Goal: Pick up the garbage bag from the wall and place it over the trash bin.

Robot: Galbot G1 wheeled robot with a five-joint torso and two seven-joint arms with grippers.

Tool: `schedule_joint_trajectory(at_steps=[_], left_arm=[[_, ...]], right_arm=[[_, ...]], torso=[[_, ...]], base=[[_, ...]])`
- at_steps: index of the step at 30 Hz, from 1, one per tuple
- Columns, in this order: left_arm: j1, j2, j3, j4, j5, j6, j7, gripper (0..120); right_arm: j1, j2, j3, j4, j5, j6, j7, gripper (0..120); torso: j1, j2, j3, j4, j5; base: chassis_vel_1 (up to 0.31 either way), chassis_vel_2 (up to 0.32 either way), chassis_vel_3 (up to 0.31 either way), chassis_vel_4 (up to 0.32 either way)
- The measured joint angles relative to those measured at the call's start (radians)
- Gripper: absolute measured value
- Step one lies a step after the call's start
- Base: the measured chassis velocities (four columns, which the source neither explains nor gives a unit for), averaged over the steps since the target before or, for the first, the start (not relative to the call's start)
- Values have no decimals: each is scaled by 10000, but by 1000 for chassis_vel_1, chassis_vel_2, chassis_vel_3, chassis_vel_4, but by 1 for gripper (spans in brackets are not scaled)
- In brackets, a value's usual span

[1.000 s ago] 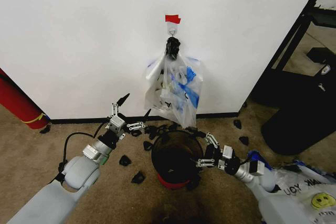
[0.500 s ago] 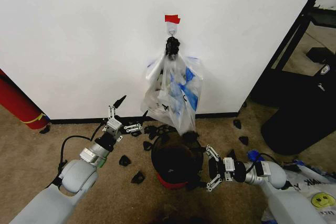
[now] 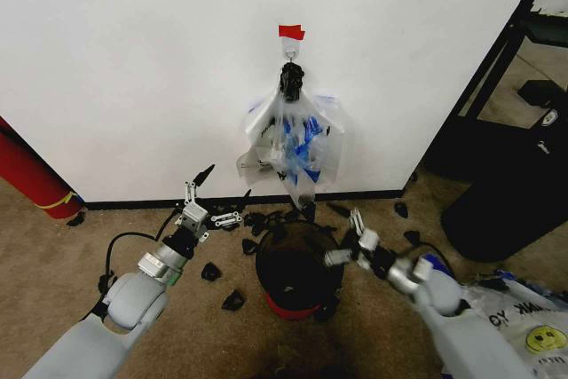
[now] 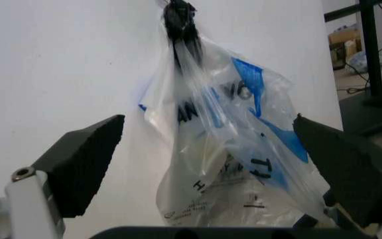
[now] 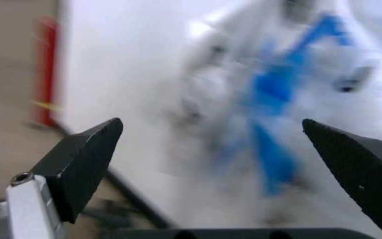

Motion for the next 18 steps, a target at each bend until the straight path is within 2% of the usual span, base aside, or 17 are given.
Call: schedule_joint_trajectory(at_steps=[2, 3, 4, 5, 8, 10, 15, 18], left_arm=[[10, -1, -2, -1, 4, 0, 0, 100], [50, -9, -17, -2, 20, -5, 0, 100], [64, -12, -22, -3, 24, -8, 0, 100], [126, -29, -47, -3, 49, -27, 0, 100], [214, -54, -78, 3, 97, -71, -9, 100], [222, -56, -83, 6, 102, -76, -12, 100], [275, -61, -111, 16, 132, -98, -34, 100], [283, -63, -113, 16, 138, -99, -36, 100]], right_arm=[[64, 27, -32, -46, -352, -3, 324, 100], [277, 114, -74, -247, -1540, 31, 1192, 100], [359, 148, -76, -337, -1980, 66, 1474, 100], [681, 257, -72, -660, -3379, 201, 2311, 100], [1102, 395, -41, -989, -4919, 326, 3009, 100], [1153, 412, -33, -1017, -5135, 344, 3063, 100], [1857, 533, 125, -1259, -7230, 869, 3074, 100], [1984, 551, 151, -1304, -7574, 929, 3001, 99]], torso=[[0, 0, 0, 0, 0], [0, 0, 0, -2, -1], [0, 0, 0, -2, -1], [0, 0, 0, -3, 0], [0, 0, 0, -2, 0], [0, 0, 0, -2, 0], [0, 0, 0, -2, -1], [0, 0, 0, -2, 0]], base=[[0, 0, 0, 0], [0, 0, 0, 0], [0, 0, 0, 0], [0, 0, 0, 0], [0, 0, 0, 0], [0, 0, 0, 0], [0, 0, 0, 0], [0, 0, 0, 0]])
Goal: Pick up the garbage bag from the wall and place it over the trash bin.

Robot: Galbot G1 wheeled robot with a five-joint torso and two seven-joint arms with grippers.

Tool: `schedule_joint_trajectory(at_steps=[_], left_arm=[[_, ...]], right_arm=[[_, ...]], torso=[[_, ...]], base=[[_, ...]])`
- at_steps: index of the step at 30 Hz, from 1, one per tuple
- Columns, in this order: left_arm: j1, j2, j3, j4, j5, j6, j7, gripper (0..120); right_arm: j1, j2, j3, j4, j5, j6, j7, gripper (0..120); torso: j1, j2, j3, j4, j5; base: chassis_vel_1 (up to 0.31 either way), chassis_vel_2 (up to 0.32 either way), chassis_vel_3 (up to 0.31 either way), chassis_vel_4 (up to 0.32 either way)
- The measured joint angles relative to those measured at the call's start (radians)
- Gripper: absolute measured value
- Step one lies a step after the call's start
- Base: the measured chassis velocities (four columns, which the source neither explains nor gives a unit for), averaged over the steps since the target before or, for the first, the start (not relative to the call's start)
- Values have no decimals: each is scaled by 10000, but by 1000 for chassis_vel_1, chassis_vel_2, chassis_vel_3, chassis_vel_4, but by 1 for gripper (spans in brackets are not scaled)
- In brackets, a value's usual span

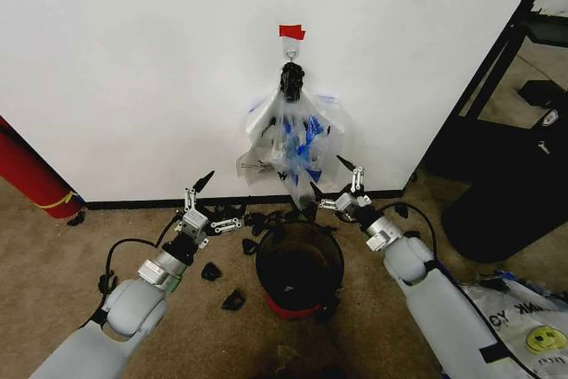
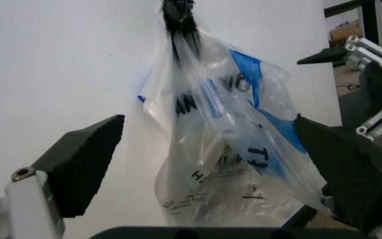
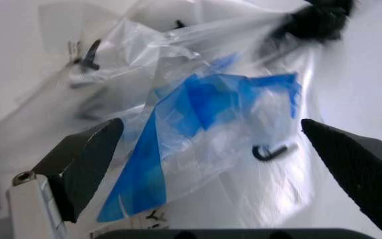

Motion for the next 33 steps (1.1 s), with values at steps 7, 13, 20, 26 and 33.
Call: schedule_joint_trajectory(at_steps=[7, 13, 20, 26, 33], left_arm=[[72, -23, -13, -15, 35, -18, -8, 100], [107, -42, -37, -5, 54, -43, -27, 100], [123, -100, -40, 16, 78, -60, -32, 100], [98, -166, 8, 51, 112, -64, -33, 100], [-2, -233, 72, 30, 59, -190, -33, 100]], right_arm=[[531, 255, 317, -473, -2062, 248, -641, 98], [671, 547, 359, -766, -2880, 296, -698, 75], [643, 589, 368, -846, -3183, -179, 93, 51], [473, 512, 255, -844, -2563, -570, 615, 29], [-125, 309, -498, -424, 1650, -1330, 1047, 4]], torso=[[0, 0, 0, 0, 1], [0, 0, 0, 0, 1], [0, 0, -1, 0, 0], [0, 0, -1, 0, 1], [0, 0, -1, -2, 0]], base=[[0, 0, 0, 0], [0, 0, 0, 0], [0, 0, 0, 0], [0, 0, 0, 0], [0, 0, 0, 0]])
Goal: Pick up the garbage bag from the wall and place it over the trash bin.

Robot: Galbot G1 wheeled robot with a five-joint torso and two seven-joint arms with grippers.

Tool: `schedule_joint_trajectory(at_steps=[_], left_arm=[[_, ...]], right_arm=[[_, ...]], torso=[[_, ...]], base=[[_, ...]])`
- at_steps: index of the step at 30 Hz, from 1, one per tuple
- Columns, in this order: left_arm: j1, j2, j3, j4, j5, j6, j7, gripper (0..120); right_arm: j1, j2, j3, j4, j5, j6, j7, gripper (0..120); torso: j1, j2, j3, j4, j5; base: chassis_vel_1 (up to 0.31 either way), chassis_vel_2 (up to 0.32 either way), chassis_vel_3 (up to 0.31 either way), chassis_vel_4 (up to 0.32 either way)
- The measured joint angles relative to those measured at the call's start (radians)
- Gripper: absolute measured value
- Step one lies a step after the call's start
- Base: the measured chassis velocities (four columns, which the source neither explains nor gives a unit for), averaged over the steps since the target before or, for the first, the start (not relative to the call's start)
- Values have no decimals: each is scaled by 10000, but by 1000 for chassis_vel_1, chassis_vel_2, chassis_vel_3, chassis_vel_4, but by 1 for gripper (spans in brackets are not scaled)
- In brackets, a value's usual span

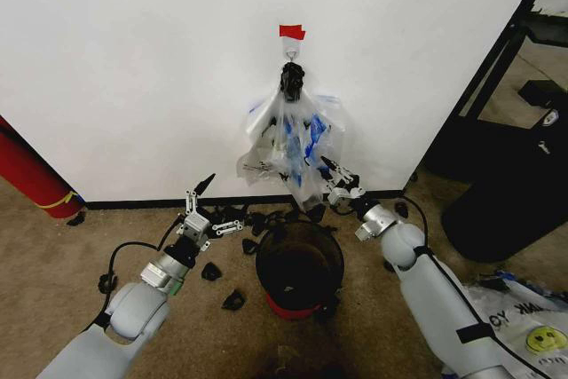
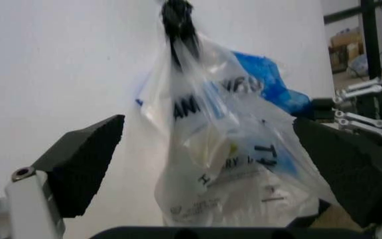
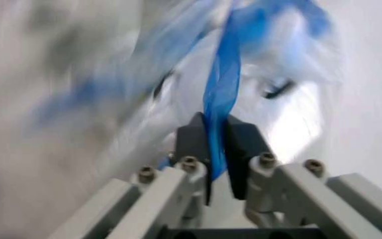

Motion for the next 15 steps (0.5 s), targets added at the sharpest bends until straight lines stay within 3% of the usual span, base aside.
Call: schedule_joint_trajectory(at_steps=[3, 5, 11, 15], left_arm=[[-113, -18, 30, -214, -151, -59, 0, 100], [-141, -19, 42, -260, -163, -59, 0, 100], [-942, -56, 643, -595, 865, 425, -507, 100], [-1608, -10, 1287, -627, 1150, 919, -884, 100]], right_arm=[[-452, -39, -635, 723, 3475, -224, 274, 0], [-524, -39, -704, 863, 4006, -226, 289, 0], [-1117, 1, -1144, 2335, 8657, 316, -542, 0], [-1277, 30, -1199, 2781, 9949, 542, -1040, 0]], torso=[[0, 0, 0, 2, 3], [0, 0, 0, 3, 2], [0, 0, 0, 2, -1], [0, 0, 0, 2, 0]], base=[[0, 0, 0, 0], [0, 0, 0, 0], [0, 0, 0, 0], [0, 0, 0, 0]])
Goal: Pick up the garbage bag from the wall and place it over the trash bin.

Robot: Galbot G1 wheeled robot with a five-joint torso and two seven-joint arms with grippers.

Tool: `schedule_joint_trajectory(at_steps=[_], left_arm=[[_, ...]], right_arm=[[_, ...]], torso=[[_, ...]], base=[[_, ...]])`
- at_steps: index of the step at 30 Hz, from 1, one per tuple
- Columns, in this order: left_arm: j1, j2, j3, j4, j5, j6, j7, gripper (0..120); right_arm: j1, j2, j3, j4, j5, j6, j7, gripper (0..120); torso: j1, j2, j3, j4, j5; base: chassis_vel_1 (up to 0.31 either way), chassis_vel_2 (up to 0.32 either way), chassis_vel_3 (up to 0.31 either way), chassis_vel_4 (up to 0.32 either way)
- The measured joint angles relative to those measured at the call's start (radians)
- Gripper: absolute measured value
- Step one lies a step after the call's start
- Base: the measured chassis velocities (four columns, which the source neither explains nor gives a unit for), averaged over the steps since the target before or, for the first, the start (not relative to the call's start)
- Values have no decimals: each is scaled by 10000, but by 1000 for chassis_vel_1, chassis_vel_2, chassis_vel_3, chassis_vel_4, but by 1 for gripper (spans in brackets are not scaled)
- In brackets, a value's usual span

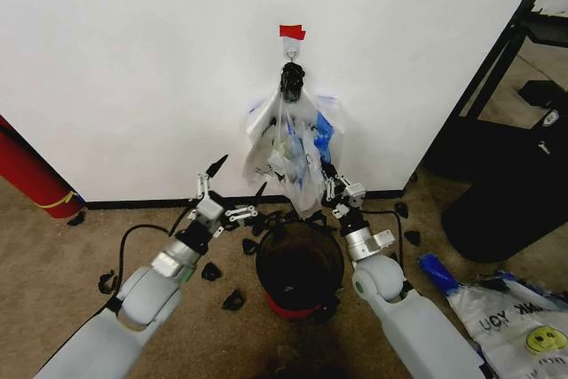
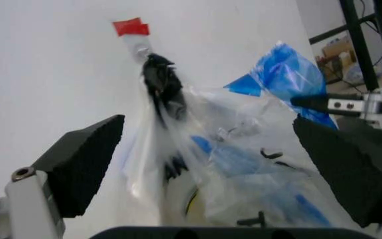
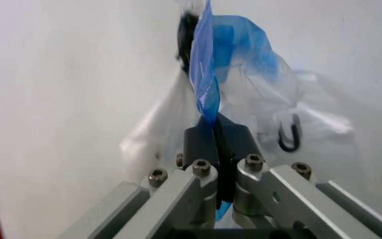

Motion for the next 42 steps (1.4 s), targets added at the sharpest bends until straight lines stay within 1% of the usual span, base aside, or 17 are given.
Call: schedule_joint_trajectory(at_steps=[2, 4, 5, 7, 11, 12, 13, 16, 19, 20, 22, 25, 29, 31, 36, 41, 42], left_arm=[[-540, 111, 495, -9, 3, 342, -167, 100], [-1104, 275, 1016, 57, 3, 700, -296, 100], [-1104, 275, 1016, 57, 3, 700, -296, 100], [-1837, 491, 1671, 215, -51, 1101, -483, 100], [-3132, 936, 2903, 323, -179, 1904, -526, 100], [-3132, 936, 2903, 323, -179, 1904, -526, 100], [-3621, 1107, 3502, 351, -191, 2191, -516, 100], [-4593, 1348, 4850, 456, -176, 2986, -559, 100], [-5420, 1353, 5853, 585, -382, 3794, -1034, 100], [-5420, 1353, 5853, 585, -382, 3794, -1034, 100], [-5871, 1232, 6313, 659, -727, 4179, -1400, 100], [-6398, 1167, 6809, 839, -873, 4631, -1725, 100], [-6668, 1170, 7134, 1010, -801, 4923, -1942, 98], [-6841, 1149, 7357, 1122, -667, 5221, -2088, 97], [-7141, 1030, 7688, 1450, -414, 5484, -2193, 94], [-7217, 896, 7546, 1793, -383, 5762, -2637, 75], [-7217, 896, 7546, 1793, -383, 5762, -2637, 75]], right_arm=[[-114, 24, 18, 214, 554, 46, -162, 0], [-227, 43, 98, 306, 805, 73, -244, 0], [-227, 43, 98, 306, 805, 73, -244, 0], [-346, 70, 205, 316, 959, 188, -399, 0], [-586, 150, 354, 391, 1113, 385, -735, 0], [-586, 150, 354, 391, 1113, 385, -735, 0], [-685, 186, 381, 421, 1118, 457, -889, 0], [-866, 271, 430, 445, 959, 640, -1189, 0], [-914, 325, 493, 398, 613, 813, -1427, 0], [-914, 325, 493, 398, 613, 813, -1427, 0], [-904, 328, 499, 275, 419, 915, -1591, 0], [-886, 301, 511, 181, 237, 1013, -1779, 0], [-863, 299, 533, 141, 121, 1075, -1884, 0], [-827, 329, 553, 61, -5, 1154, -1965, 0], [-806, 366, 557, 16, -207, 1244, -2107, 0], [-820, 357, 626, 81, -302, 1262, -2142, 0], [-820, 357, 626, 81, -302, 1262, -2142, 0]], torso=[[0, 0, 0, 0, 0], [0, 0, 0, 1, 1], [0, 0, 0, 1, 1], [0, 0, 0, -1, 1], [0, 0, 0, -1, 1], [0, 0, 0, -1, 1], [0, 0, 0, 0, 4], [0, 0, 1, -1, 1], [0, 0, 1, 0, 0], [0, 0, 1, 0, 0], [0, 0, 1, 1, 2], [0, 0, 1, -2, 3], [0, 0, 1, 1, 1], [0, 0, 1, 2, 1], [0, 0, 1, 0, 1], [0, 0, 1, 0, 1], [0, 0, 1, 0, 1]], base=[[0, 0, 0, 0], [0, 0, 0, 0], [0, 0, 0, 0], [0, 0, 0, 0], [0, 0, 0, 0], [0, 0, 0, 0], [0, 0, 0, 0], [0, 0, 0, 0], [0, 0, 0, 0], [0, 0, 0, 0], [0, 0, 0, 0], [0, 0, 0, 0], [0, 0, 0, 0], [0, 0, 0, 0], [0, 0, 0, 0], [0, 0, 0, 0], [0, 0, 0, 0]])
